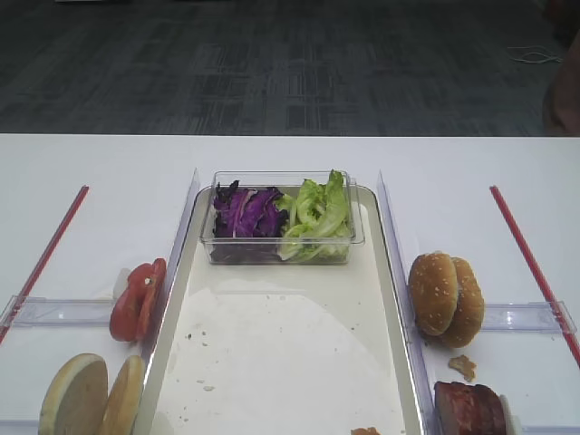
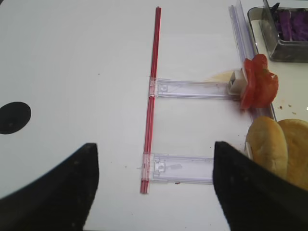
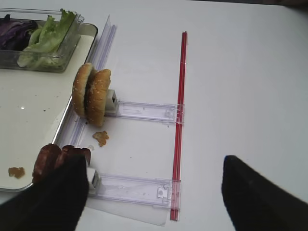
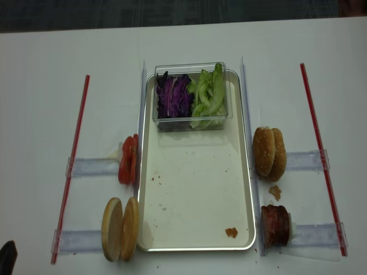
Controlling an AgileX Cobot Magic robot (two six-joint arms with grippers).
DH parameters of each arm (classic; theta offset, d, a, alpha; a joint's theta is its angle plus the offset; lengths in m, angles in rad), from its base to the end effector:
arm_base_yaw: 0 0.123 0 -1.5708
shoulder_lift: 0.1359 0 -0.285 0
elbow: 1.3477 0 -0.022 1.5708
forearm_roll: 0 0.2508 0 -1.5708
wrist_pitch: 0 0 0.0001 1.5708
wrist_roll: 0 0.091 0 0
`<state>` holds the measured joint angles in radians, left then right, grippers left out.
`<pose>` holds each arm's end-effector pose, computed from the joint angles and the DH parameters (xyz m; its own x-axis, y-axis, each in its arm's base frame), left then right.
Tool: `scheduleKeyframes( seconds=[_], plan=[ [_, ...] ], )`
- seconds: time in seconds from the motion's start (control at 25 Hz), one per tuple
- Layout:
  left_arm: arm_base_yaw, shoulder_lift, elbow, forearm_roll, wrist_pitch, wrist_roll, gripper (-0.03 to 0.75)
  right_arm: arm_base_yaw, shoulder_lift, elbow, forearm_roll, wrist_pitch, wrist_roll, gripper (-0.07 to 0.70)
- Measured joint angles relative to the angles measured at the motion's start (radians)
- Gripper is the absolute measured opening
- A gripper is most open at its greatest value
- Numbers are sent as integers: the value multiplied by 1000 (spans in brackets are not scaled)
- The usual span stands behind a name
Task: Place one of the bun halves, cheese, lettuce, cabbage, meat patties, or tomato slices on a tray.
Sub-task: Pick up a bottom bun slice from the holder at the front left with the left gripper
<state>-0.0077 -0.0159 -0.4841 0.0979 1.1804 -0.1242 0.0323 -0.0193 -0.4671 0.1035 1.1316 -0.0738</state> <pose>-0.0111 0.0083 0.2638 -0.5497 -0.0822 -0.8313 -0.1155 0.9931 -0.0218 -0.0077 0.0083 0.2628 -0.5239 -0.0465 -0.8505 -0.1271 0.9916 0.0241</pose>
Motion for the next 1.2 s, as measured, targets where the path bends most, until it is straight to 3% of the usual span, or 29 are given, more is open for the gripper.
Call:
scheduleKeyframes(
  seconds=[1.2],
  plan=[
    [0, 0, 0, 0, 0, 0, 468, 0, 0, 0, -2, 0, -2, 578]
  ],
)
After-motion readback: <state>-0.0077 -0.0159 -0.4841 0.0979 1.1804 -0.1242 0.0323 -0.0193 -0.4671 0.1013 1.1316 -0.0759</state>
